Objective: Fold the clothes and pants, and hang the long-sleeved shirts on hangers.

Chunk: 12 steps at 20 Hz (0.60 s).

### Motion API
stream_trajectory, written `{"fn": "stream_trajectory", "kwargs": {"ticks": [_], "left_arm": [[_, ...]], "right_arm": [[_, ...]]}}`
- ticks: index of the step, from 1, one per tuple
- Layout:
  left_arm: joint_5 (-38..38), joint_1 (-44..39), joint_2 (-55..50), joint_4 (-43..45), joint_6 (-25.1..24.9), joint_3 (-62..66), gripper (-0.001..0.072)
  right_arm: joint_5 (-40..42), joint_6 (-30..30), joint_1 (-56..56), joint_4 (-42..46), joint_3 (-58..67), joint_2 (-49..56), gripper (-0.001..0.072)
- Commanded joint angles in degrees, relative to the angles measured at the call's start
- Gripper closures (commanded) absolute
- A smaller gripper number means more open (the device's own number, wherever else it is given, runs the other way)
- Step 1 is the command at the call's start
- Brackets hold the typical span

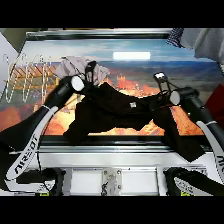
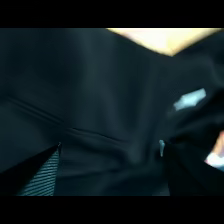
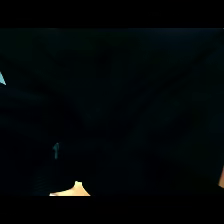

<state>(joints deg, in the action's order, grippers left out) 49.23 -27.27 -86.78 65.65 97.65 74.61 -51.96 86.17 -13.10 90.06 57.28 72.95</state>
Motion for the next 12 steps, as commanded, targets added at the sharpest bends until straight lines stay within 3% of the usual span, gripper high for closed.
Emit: {"fn": "stream_trajectory", "kwargs": {"ticks": [1, 2, 9, 11, 12], "left_arm": [[-5.38, -7.04, -1.42, 0.92, 2.67, -3.06, 0.0038], [-5.29, -7.67, -2.38, 0.90, 3.98, -3.06, 0.0039], [-5.35, -9.20, -6.34, 0.90, 10.32, -3.06, 0.0039], [-5.84, -9.77, -7.34, 1.01, 11.50, -3.06, 0.0039], [-6.47, -9.84, -7.78, 1.27, 12.17, -3.06, 0.0040]], "right_arm": [[5.33, 5.05, -3.76, 5.16, -1.03, 6.12, 0.0158], [6.45, 6.84, -3.76, 6.97, -0.94, 7.43, 0.0220], [12.11, 19.26, -3.74, 19.52, -0.87, 10.08, 0.0227], [12.09, 19.28, -3.72, 20.59, -0.87, 10.10, 0.0499], [12.13, 19.28, -3.69, 20.55, -0.87, 10.10, 0.0556]]}}
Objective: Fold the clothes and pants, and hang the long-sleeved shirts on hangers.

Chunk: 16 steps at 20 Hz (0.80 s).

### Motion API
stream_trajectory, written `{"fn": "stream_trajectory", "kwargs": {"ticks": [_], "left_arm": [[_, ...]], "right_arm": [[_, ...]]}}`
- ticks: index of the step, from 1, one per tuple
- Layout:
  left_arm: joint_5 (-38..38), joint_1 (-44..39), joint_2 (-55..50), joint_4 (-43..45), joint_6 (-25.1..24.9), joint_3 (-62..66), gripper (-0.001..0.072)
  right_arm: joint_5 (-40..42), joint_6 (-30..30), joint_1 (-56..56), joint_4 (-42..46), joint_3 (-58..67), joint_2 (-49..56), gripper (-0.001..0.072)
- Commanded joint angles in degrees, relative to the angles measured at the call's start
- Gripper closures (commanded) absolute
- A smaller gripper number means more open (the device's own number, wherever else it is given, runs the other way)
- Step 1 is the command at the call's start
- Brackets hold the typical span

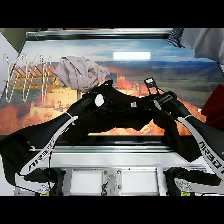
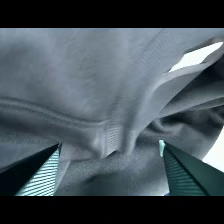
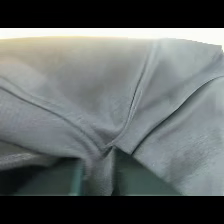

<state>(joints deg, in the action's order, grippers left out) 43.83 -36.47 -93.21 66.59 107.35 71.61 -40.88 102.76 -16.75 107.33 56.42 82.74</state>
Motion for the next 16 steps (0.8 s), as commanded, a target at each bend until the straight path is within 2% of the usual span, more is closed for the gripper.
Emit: {"fn": "stream_trajectory", "kwargs": {"ticks": [1, 2, 6, 9, 11, 13, 15, 16], "left_arm": [[-1.53, -1.01, -1.70, 1.57, 4.46, -0.04, 0.0040], [-1.84, -1.53, -2.01, 3.61, 6.45, 0.09, 0.0040], [2.27, -4.44, -5.62, 15.96, 12.35, 6.75, 0.0040], [7.89, -6.16, -10.43, 22.43, 13.22, 13.84, 0.0042], [12.92, -6.40, -13.33, 25.64, 13.09, 17.59, 0.0386], [16.15, -5.95, -13.64, 29.31, 13.03, 20.57, 0.0684], [18.56, -4.81, -11.10, 33.64, 11.87, 24.13, 0.0686], [19.82, -4.04, -9.22, 34.40, 9.73, 26.34, 0.0686]], "right_arm": [[1.03, 2.73, -0.04, 3.10, -0.02, 0.31, 0.0619], [1.01, 2.80, -0.04, 3.06, -0.02, 0.17, 0.0688], [0.79, 6.71, -0.07, 2.58, 0.00, -1.66, 0.0688], [-1.88, 7.10, -0.11, 1.73, 0.00, -3.96, 0.0688], [-5.27, 7.02, -0.11, 1.77, 0.00, -5.29, 0.0688], [-8.35, 6.91, 0.00, 1.97, 0.20, -6.75, 0.0688], [-13.62, 3.10, 0.00, 1.97, 2.60, -8.44, 0.0688], [-18.51, 0.57, 0.00, 1.88, 5.38, -9.16, 0.0688]]}}
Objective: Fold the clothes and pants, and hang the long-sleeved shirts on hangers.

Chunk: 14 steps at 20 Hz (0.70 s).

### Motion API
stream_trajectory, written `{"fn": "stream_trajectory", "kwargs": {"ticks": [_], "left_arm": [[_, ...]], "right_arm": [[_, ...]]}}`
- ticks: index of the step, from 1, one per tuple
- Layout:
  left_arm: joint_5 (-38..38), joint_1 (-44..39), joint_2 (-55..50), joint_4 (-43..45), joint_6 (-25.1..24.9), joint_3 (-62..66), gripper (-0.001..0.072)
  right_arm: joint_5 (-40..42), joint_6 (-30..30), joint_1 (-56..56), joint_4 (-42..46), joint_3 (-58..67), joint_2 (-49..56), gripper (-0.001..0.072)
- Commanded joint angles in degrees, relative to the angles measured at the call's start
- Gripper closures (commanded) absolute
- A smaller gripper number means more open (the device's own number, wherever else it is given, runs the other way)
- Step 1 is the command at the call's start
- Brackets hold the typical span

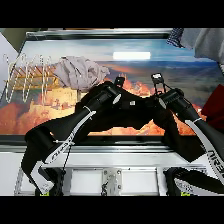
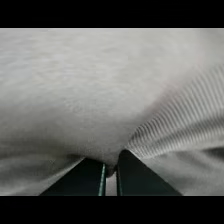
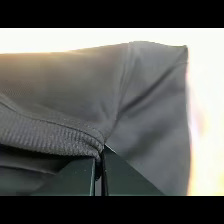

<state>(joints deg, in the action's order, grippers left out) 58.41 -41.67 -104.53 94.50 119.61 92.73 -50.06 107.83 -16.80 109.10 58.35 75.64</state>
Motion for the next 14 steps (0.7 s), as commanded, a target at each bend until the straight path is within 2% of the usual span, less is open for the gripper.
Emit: {"fn": "stream_trajectory", "kwargs": {"ticks": [1, 4, 7, 10, 12, 14], "left_arm": [[6.88, 2.12, 4.50, 5.81, -5.66, 7.89, 0.0686], [15.98, 2.84, 11.85, 3.04, -13.88, 15.13, 0.0686], [27.26, 2.84, 18.32, -6.32, -19.78, 16.94, 0.0687], [32.04, 2.82, 25.00, -13.92, -20.79, 10.01, 0.0686], [31.74, 2.82, 29.38, -18.97, -20.59, 2.14, 0.0687], [29.00, 2.82, 33.07, -23.32, -20.15, -6.43, 0.0686]], "right_arm": [[-14.62, -6.84, 0.04, -0.26, 6.75, -2.64, 0.0688], [-29.99, -11.61, 0.02, -3.41, 17.94, -5.38, 0.0689], [-37.24, -12.26, 0.00, -10.64, 24.09, -10.16, 0.0688], [-41.77, -11.32, -0.11, -20.15, 24.02, -14.88, 0.0689], [-44.76, -10.73, -0.24, -24.41, 22.67, -16.83, 0.0689], [-44.46, -10.16, -0.83, -25.81, 19.19, -18.97, 0.0689]]}}
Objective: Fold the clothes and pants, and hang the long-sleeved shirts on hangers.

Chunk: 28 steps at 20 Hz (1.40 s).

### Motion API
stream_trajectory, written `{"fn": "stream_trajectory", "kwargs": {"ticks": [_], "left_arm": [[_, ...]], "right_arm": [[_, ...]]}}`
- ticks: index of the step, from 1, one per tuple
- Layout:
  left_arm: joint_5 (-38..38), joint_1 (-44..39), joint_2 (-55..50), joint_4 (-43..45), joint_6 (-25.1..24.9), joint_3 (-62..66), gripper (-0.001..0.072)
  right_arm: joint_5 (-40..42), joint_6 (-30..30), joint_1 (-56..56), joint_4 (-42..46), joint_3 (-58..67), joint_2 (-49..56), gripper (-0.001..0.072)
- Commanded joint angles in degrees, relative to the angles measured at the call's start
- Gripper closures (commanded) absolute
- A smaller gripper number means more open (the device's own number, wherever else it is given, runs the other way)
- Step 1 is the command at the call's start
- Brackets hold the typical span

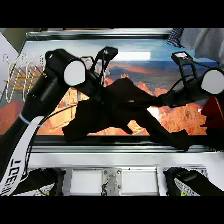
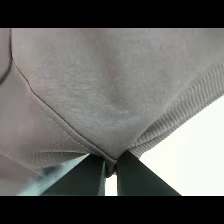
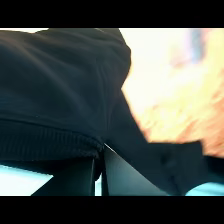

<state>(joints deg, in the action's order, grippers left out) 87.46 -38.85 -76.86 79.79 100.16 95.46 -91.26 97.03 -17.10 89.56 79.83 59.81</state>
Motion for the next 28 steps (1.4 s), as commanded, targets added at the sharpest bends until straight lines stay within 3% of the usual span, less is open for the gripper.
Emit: {"fn": "stream_trajectory", "kwargs": {"ticks": [1, 7, 8, 9, 10, 14, 19, 22, 27, 28], "left_arm": [[-3.02, 0.00, 6.69, -9.51, -0.70, -12.83, 0.0686], [-20.44, 1.25, 5.38, -7.41, -0.74, -19.41, 0.0686], [-21.59, 1.51, 3.76, -7.32, -0.98, -19.41, 0.0609], [-21.75, 2.08, 2.27, -7.28, -0.96, -19.41, 0.0272], [-21.70, 2.97, 0.76, -7.41, -0.66, -19.41, 0.0073], [-21.62, 3.76, -1.66, -7.02, -0.07, -19.45, 0.0098], [-25.14, -2.19, -1.70, 13.31, 8.09, -19.45, 0.0098], [-29.77, -2.47, -2.38, 13.51, 9.05, -19.43, 0.0098], [-30.25, -2.32, -6.40, 13.73, 9.40, -19.41, 0.0100], [-30.42, -1.97, -6.54, 13.73, 9.38, -19.39, 0.0294]], "right_arm": [[-2.58, 1.25, -1.01, -6.25, -4.61, -3.91, 0.0688], [10.86, 4.39, -1.42, -6.05, -17.05, -2.71, 0.0688], [12.28, 4.61, -1.42, -6.05, -17.42, -1.55, 0.0688], [13.38, 5.22, -1.42, -5.97, -17.42, -0.22, 0.0688], [14.56, 5.44, -1.42, -5.81, -17.42, 0.81, 0.0689], [17.07, 6.73, -1.38, -5.81, -17.42, 3.52, 0.0688], [17.90, 8.02, -1.44, -6.16, -17.42, 3.61, 0.0688], [17.92, 8.04, -1.44, -6.27, -17.42, 3.61, 0.0688], [17.75, 8.04, -1.44, -6.29, -17.42, 3.61, 0.0688], [17.77, 8.02, -1.44, -6.27, -17.42, 3.61, 0.0688]]}}
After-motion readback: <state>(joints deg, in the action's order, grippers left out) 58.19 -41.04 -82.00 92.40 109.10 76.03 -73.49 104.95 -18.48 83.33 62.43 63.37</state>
